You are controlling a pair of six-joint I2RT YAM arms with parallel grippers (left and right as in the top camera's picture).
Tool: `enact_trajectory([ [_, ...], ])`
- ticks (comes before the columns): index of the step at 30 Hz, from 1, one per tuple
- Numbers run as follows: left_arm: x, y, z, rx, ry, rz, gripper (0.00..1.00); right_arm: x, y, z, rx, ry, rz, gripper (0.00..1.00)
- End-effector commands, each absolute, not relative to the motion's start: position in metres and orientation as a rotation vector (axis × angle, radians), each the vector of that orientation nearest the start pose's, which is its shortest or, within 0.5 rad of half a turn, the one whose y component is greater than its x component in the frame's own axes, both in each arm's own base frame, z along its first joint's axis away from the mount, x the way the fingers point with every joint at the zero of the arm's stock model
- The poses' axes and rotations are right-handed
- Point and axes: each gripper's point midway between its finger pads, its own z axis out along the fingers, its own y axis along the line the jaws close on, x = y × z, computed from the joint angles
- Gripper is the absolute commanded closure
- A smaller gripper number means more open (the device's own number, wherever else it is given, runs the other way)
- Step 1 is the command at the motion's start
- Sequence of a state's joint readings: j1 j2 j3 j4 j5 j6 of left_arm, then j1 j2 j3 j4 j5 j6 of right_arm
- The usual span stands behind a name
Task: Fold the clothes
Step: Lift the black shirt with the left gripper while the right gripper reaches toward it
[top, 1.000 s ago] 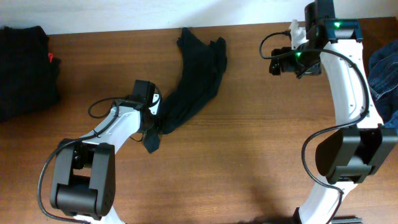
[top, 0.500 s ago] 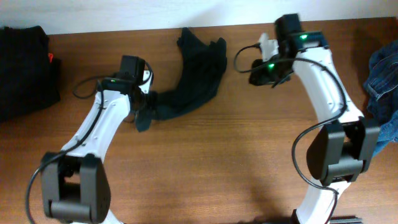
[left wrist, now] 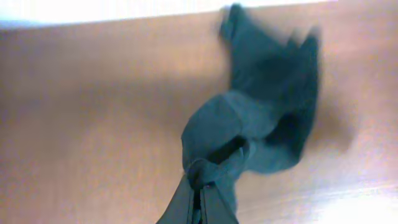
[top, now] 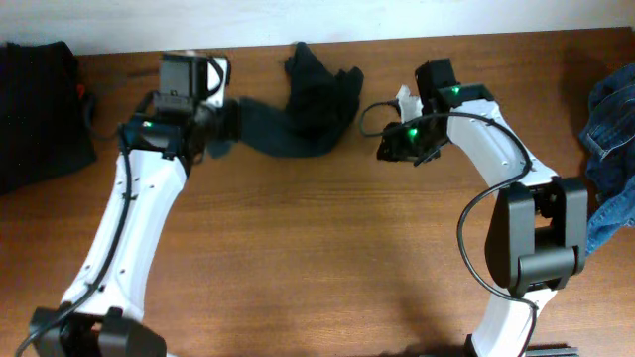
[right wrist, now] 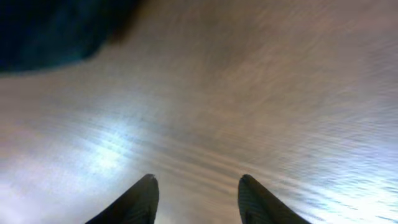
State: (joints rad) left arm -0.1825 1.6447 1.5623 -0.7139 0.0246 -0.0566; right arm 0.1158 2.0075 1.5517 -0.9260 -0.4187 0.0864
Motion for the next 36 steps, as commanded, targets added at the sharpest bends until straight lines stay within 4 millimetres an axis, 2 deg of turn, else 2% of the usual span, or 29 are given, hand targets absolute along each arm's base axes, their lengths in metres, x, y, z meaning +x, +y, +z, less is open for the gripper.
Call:
enact_trajectory([
  [1, 0.459, -0.099, 0.3, 0.16, 2.209, -0.242, 1.0, 0.404, 0.139, 0.08, -0.216, 2.875, 0.837, 0.51],
  [5, 0.471, -0.113, 0.343, 0.168, 2.068, -0.34, 1.0, 0.398, 0.154, 0.082, -0.385, 2.842, 0.854, 0.48],
  [9, 0.479, -0.129, 0.385, 0.227, 1.904, -0.423, 1.0, 0.385, 0.179, 0.081, -0.611, 2.801, 0.85, 0.47],
  [11, 0.484, -0.133, 0.405, 0.22, 1.821, -0.453, 1.0, 0.377, 0.195, 0.081, -0.727, 2.774, 0.849, 0.47],
  [16, 0.491, -0.134, 0.452, 0.164, 1.638, -0.509, 1.0, 0.367, 0.232, 0.083, -0.871, 2.714, 0.844, 0.47],
  [21, 0.488, -0.131, 0.501, 0.154, 1.455, -0.512, 1.0, 0.375, 0.238, 0.076, -0.755, 2.765, 0.7, 0.47],
  [25, 0.483, -0.121, 0.534, 0.076, 1.36, -0.532, 1.0, 0.378, 0.249, 0.078, -0.677, 2.767, 0.715, 0.47],
  [27, 0.482, -0.115, 0.545, 0.025, 1.33, -0.53, 1.0, 0.378, 0.257, 0.081, -0.641, 2.765, 0.756, 0.47],
  [29, 0.481, -0.109, 0.555, -0.023, 1.299, -0.517, 1.0, 0.372, 0.273, 0.088, -0.64, 2.744, 0.869, 0.47],
  [32, 0.476, -0.103, 0.572, -0.058, 1.241, -0.496, 1.0, 0.356, 0.303, 0.104, -0.715, 2.678, 1.08, 0.46],
  [36, 0.469, -0.108, 0.587, -0.051, 1.185, -0.511, 1.0, 0.331, 0.336, 0.12, -0.831, 2.597, 1.272, 0.47],
])
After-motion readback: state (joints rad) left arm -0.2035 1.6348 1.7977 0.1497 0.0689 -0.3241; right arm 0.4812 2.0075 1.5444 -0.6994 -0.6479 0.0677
